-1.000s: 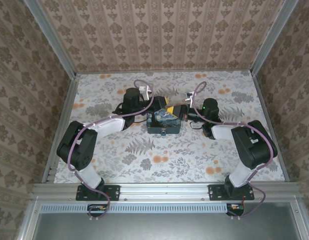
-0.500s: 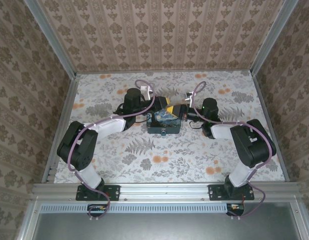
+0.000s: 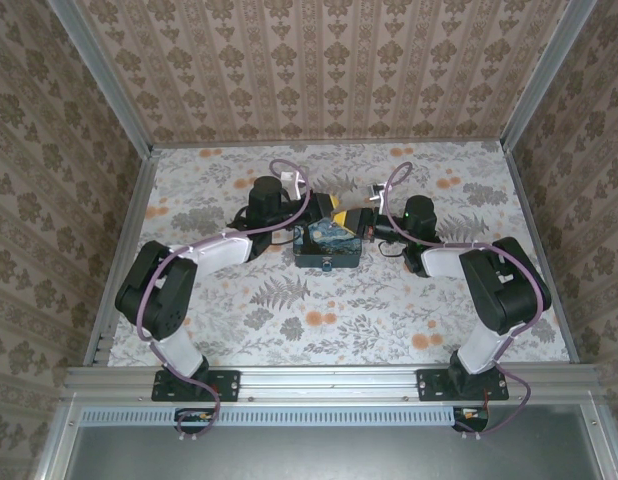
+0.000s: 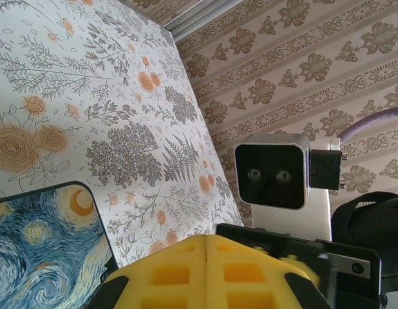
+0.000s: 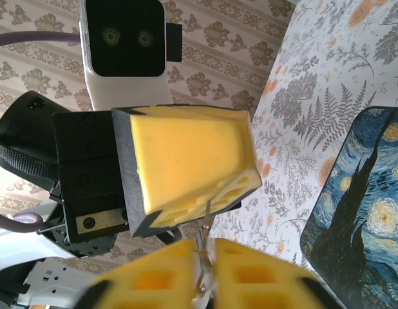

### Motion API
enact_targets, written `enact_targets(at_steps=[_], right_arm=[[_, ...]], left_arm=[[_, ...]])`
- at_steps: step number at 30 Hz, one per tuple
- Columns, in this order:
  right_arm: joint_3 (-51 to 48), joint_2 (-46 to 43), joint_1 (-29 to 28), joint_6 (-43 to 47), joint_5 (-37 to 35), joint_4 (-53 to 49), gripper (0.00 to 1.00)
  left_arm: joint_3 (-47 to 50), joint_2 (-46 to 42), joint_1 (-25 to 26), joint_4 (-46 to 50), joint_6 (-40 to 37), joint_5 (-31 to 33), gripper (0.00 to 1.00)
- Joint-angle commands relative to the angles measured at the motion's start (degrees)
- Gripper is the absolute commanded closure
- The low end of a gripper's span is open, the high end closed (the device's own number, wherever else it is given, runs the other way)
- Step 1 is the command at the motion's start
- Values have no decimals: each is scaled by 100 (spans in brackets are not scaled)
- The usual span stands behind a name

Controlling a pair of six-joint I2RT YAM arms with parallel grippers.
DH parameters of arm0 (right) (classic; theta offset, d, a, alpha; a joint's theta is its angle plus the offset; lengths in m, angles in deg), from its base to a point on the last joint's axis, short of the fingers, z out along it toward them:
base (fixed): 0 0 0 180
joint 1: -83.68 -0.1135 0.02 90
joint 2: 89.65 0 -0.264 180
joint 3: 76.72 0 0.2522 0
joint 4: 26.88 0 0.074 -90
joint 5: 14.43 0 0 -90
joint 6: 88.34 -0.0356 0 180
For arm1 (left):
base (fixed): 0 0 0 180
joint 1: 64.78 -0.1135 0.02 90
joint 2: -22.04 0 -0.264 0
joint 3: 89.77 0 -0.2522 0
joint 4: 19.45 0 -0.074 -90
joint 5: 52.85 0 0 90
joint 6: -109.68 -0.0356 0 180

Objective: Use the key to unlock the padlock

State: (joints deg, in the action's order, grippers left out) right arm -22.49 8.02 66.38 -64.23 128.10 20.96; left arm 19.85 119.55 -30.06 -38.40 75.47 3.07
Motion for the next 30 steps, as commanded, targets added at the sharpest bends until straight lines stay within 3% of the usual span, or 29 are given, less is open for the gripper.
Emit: enact_targets(at_steps=[1, 3, 7, 13, 22, 30], right_arm=[[-34, -33, 162, -143, -179, 414, 54], [-225, -155, 338, -121, -240, 355, 44], [-494, -338, 543, -101, -388, 224, 41], [-570, -419, 484, -318, -990, 364, 41], [-725, -418, -2, -913, -2014, 1408, 45], [-411, -378, -110, -891, -2106, 1449, 48]], left_arm=[[-73, 16, 22, -94, -79, -57, 100], [-135, -55, 0, 43, -196, -23, 100], [-264, -212, -44, 365, -482, 46, 100], [-317, -329, -37, 267, -661, 186, 100], [-172, -182, 111, -772, -350, 858, 100], [-168, -117, 280, -1026, -262, 1289, 100]])
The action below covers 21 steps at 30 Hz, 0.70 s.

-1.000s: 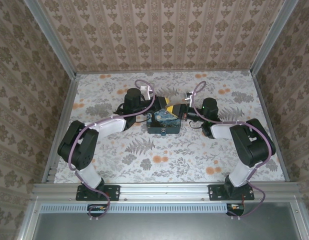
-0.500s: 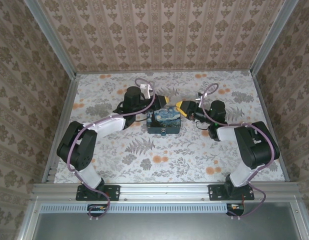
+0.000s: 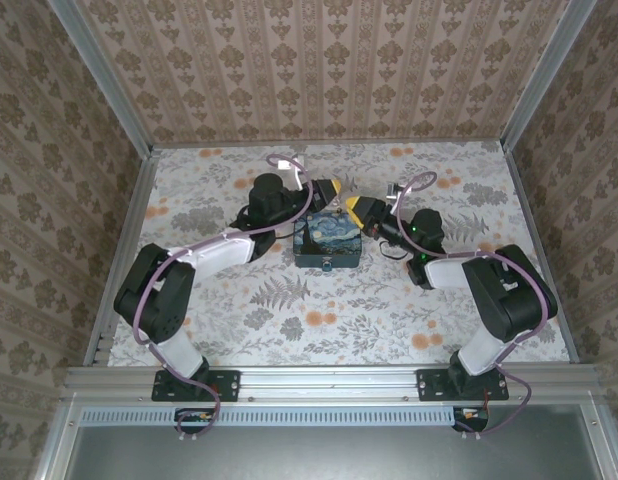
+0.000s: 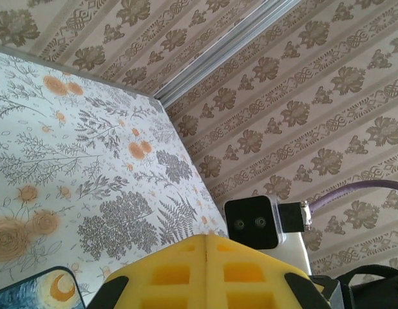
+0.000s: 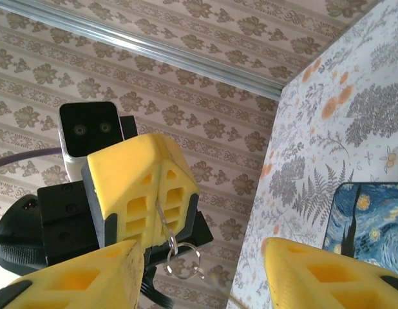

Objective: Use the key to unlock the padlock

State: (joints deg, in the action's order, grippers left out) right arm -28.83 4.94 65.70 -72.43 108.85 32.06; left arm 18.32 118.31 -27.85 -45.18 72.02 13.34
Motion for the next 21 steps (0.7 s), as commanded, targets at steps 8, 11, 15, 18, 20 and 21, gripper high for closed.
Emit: enact_targets(at_steps=[8, 11, 15, 18, 20, 21], right_arm=[[382, -11, -80, 8, -168, 388, 53], [484, 66, -109, -1, -136, 393, 53], [578, 138, -135, -1, -96, 395, 55], [604, 165, -196, -1, -101, 399, 57], [595, 179, -246, 16, -85, 403, 58], [579, 174, -271, 25, -91, 407, 58]], left_arm=[[45, 15, 95, -473, 170, 377, 100], [56, 27, 93, -533, 215, 391, 100], [50, 24, 113, -549, 240, 412, 100], [38, 32, 130, -525, 237, 439, 100], [37, 42, 139, -535, 234, 465, 100], [49, 50, 148, -543, 238, 474, 100]])
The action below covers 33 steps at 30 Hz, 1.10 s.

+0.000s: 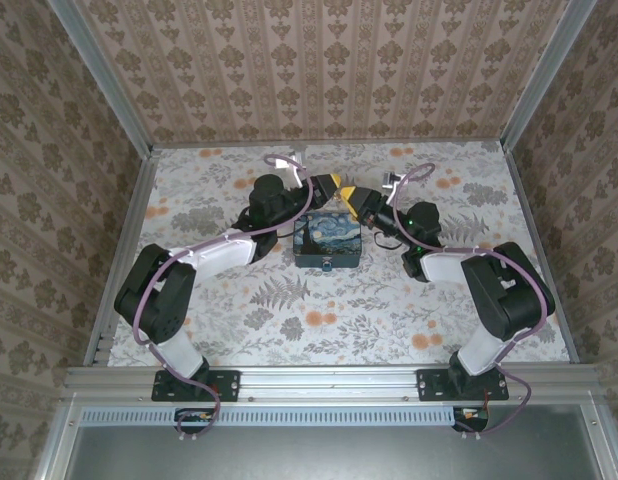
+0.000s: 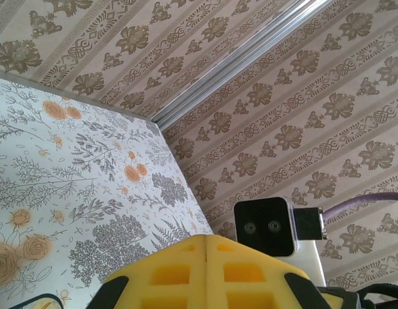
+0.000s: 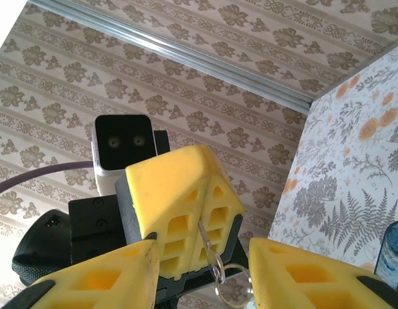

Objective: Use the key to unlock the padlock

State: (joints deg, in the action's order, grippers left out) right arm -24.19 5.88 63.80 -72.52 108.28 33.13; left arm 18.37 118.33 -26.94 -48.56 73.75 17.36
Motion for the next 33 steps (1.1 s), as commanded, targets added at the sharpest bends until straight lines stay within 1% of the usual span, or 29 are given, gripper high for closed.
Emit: enact_targets(at_steps=[1, 8, 13, 20, 22, 24, 25, 26, 27, 28, 31, 33], right_arm=[[98, 81, -108, 42, -36, 296, 59], [17, 109, -172, 69, -97, 296, 63], [-41, 109, -179, 85, -147, 300, 69], [-97, 124, -155, 104, -227, 286, 74], [-106, 141, -138, 98, -230, 290, 77], [-106, 155, -133, 88, -219, 292, 77], [-114, 153, -130, 93, -208, 300, 75], [-122, 149, -130, 102, -196, 294, 68], [-123, 149, -131, 105, -194, 291, 63], [-123, 143, -132, 102, -195, 289, 61], [-107, 151, -126, 105, -195, 292, 62], [-92, 161, -122, 105, -183, 294, 66]], left_arm=[[45, 56, 56, -211, 69, 85, 100], [54, 58, 65, -283, 84, 122, 100], [54, 66, 65, -321, 103, 134, 100], [55, 67, 74, -353, 130, 116, 100], [71, 64, 72, -358, 131, 125, 100], [78, 58, 78, -371, 132, 133, 100], [76, 55, 75, -371, 131, 142, 100], [73, 64, 74, -372, 131, 142, 100], [78, 60, 75, -380, 131, 141, 100], [76, 64, 76, -385, 133, 134, 100], [79, 73, 83, -396, 140, 127, 100], [80, 59, 82, -397, 144, 125, 100]])
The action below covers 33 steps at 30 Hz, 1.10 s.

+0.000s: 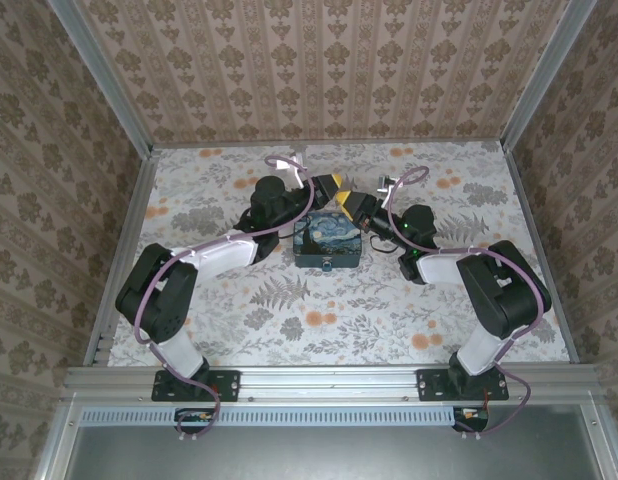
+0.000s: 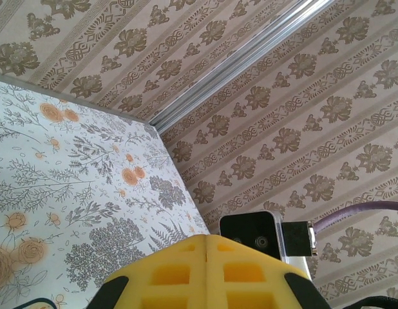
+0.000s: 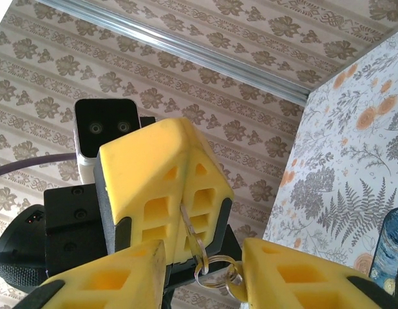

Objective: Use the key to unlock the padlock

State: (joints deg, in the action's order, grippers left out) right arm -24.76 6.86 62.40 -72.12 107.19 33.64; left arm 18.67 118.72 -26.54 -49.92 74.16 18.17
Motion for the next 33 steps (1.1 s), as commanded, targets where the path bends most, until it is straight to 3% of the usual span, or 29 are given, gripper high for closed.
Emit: enact_targets(at_steps=[1, 11, 15, 33], right_arm=[[-25, 70, 18, 65, -71, 239, 68], [-71, 20, 17, 89, -10, 252, 87], [-141, 12, 42, 108, -42, 250, 100], [-125, -16, 190, 11, -11, 249, 100]], left_arm=[[52, 20, 43, -271, 98, 52, 100], [71, 34, 43, -288, 107, 84, 100], [84, 18, 43, -310, 112, 88, 100], [397, -62, 52, -535, 238, 123, 100]])
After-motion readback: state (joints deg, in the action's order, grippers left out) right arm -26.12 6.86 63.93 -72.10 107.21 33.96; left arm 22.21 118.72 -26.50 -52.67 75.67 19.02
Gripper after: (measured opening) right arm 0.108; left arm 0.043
